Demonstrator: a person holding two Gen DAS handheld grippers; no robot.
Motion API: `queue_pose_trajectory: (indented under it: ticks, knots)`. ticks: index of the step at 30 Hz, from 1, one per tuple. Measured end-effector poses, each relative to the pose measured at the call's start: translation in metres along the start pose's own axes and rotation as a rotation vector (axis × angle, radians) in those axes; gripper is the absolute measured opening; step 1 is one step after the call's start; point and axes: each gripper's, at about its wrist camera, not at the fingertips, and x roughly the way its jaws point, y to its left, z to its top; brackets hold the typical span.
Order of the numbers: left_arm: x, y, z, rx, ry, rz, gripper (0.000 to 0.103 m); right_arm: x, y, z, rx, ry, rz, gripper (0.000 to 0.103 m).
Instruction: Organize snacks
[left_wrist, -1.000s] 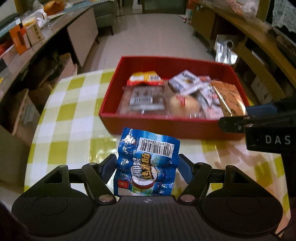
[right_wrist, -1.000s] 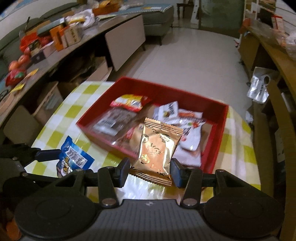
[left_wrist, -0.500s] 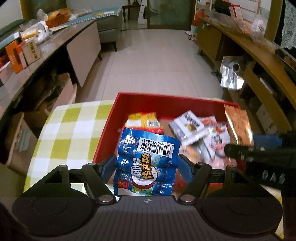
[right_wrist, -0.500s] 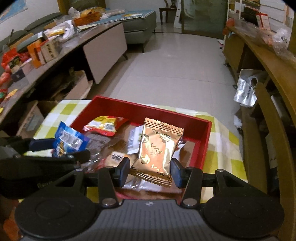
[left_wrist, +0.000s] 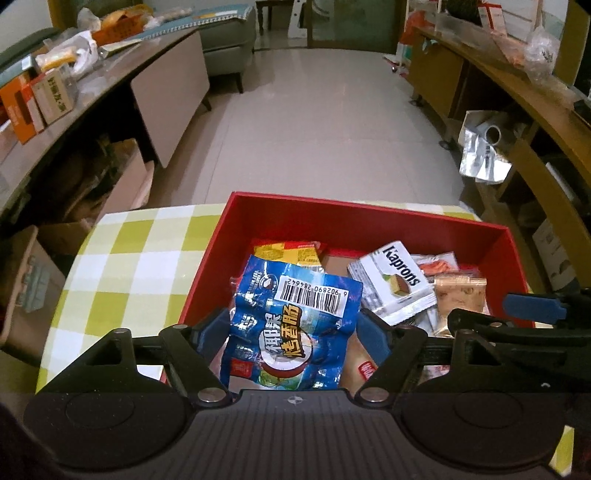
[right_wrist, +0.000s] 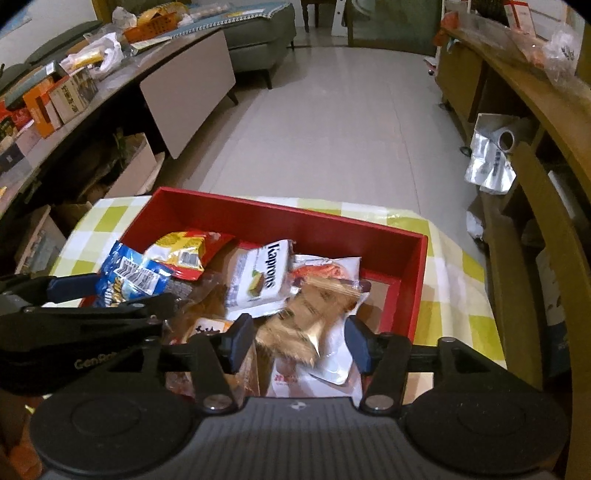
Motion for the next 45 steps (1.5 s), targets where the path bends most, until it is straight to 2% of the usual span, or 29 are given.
queue_pose_trajectory:
  ticks: [8,16,26,33,45]
  knots:
    - [-0.013,0.004,-0.002,0.003,-0.021,0.029,0.09,-0.013,-0.001,-0.007,0.008,-0.019,-0.031,0.07]
    - [-0.025,0.008,-0.022,0.004,-0.011,0.062,0.091,-0.04,0.007,-0.022,0.014,-0.041,-0.02,0.07]
    - [-0.057,0.01,-0.045,0.0,-0.038,0.035,0.095,-0.071,0.024,-0.047,0.01,-0.067,0.001,0.071]
    - [-0.076,0.012,-0.061,0.005,-0.059,0.044,0.099,-0.089,0.03,-0.065,0.009,-0.076,-0.009,0.071]
    - [-0.097,0.016,-0.088,0.017,-0.064,0.055,0.1,-0.107,0.039,-0.093,0.005,-0.074,-0.004,0.071]
